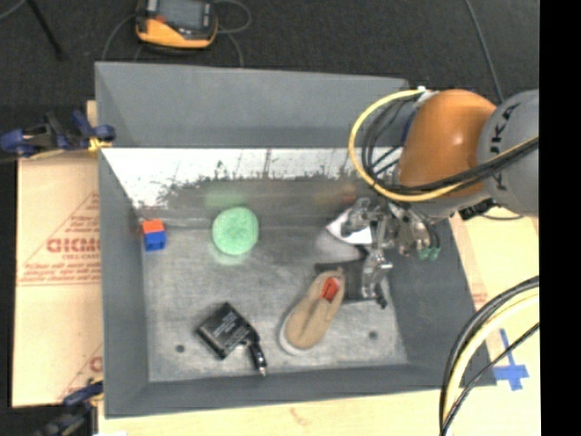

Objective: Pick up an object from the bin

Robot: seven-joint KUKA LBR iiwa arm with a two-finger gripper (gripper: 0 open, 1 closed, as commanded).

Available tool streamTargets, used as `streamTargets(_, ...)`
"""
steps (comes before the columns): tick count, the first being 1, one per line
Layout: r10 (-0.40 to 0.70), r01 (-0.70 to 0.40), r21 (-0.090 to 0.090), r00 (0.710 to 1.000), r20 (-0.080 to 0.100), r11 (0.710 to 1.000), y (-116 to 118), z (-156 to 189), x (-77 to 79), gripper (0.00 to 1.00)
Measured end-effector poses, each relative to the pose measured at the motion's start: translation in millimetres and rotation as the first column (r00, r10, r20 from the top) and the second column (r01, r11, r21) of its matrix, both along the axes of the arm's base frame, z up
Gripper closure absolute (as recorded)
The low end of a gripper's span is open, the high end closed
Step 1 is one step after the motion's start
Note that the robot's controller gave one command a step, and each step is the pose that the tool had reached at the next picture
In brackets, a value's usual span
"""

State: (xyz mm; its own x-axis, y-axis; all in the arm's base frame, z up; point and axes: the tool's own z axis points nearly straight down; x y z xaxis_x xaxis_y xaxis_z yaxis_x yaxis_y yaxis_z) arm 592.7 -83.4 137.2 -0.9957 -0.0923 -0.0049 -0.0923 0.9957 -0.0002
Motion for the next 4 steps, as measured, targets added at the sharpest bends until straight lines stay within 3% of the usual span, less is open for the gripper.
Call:
streamTargets(1, 0.035, -0.035, -0.002, 0.999, 0.004, 0.999, -7, -63, 3.9, 1.00)
streamTargets(3, 0.035, -0.035, -0.002, 0.999, 0.004, 0.999, -7, -63, 4.0, 1.00)
streamTargets(4, -0.033, 0.033, 0.002, 0.999, -0.002, 0.999, -11, -51, -0.4, 1.00)
